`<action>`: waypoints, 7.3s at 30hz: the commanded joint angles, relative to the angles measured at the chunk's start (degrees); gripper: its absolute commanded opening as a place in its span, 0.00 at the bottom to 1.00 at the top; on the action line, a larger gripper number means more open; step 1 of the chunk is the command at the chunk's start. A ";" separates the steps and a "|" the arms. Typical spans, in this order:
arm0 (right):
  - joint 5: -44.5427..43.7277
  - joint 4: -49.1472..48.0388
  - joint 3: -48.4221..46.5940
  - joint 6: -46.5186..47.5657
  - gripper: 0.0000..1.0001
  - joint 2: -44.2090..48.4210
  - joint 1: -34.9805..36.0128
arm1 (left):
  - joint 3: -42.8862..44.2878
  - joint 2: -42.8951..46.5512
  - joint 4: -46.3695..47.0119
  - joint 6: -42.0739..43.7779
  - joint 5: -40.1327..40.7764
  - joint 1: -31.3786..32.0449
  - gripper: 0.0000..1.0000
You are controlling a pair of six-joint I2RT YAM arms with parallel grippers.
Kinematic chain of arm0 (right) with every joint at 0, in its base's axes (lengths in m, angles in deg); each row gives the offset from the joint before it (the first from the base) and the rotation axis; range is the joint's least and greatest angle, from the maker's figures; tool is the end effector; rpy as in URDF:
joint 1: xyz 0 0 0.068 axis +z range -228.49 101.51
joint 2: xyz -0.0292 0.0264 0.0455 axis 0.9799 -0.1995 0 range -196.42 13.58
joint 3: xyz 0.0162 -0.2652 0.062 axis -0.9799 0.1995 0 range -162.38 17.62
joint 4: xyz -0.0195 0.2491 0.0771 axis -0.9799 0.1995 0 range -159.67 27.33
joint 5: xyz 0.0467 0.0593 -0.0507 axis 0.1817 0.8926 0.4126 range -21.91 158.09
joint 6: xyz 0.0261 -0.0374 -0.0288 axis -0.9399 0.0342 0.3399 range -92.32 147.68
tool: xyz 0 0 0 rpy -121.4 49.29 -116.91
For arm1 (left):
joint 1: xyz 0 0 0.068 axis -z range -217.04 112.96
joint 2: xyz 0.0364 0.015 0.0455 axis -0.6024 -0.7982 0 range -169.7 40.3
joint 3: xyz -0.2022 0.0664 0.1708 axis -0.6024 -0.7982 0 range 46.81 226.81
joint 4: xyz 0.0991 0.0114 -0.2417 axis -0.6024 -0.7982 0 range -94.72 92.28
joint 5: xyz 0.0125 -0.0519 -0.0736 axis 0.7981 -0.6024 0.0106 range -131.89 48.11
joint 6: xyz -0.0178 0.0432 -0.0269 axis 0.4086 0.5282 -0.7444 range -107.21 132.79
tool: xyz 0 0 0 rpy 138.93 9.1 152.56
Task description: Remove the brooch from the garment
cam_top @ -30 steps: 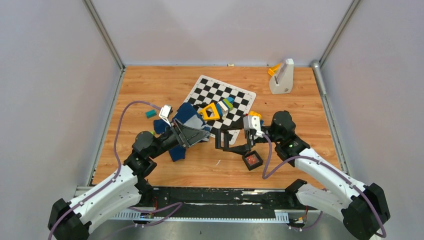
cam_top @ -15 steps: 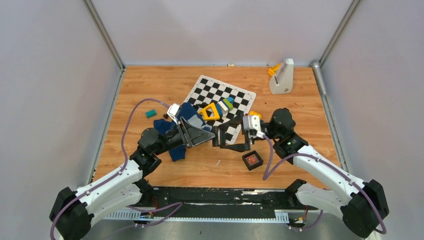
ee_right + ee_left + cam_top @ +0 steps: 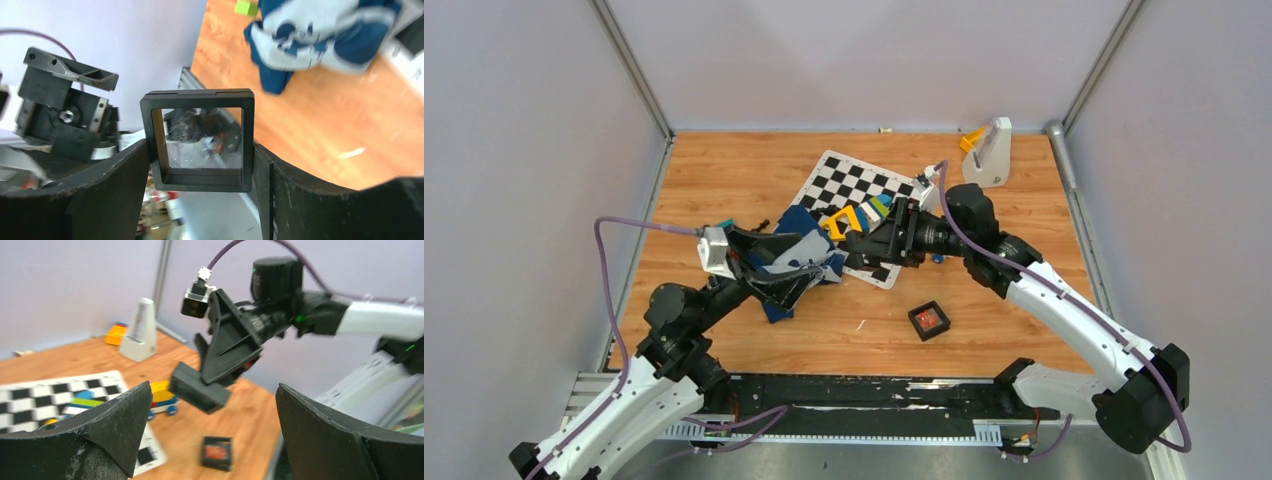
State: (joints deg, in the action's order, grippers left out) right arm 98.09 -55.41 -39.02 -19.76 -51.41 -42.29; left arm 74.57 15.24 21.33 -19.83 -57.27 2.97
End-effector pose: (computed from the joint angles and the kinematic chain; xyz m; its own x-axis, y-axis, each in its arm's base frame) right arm 0.1964 0.1657 0.3362 -0.8609 0.1604 -0.4828 -0.3694 0.4555 0.8100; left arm 0.0884 -0.0866 0.3369 -0.1968 -0.5133 -0.8353 0.8341 0.3602 -0.4178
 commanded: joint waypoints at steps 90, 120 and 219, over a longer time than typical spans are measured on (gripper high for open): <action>5.88 -2.71 5.66 23.14 0.98 17.79 1.05 | -1.47 -18.13 15.00 -1.41 -7.73 1.13 0.00; 9.26 -5.49 6.40 25.21 0.73 11.43 1.46 | 7.00 -29.20 17.46 -17.29 -22.19 0.95 0.00; 24.17 -33.99 12.69 -9.54 0.12 15.02 -5.18 | 8.34 -40.26 43.89 -34.63 -31.63 -1.29 0.00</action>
State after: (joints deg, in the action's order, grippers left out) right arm 120.36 -87.61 -23.46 -28.66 -38.08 -46.83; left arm 82.88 -26.77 62.45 -57.01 -85.22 2.20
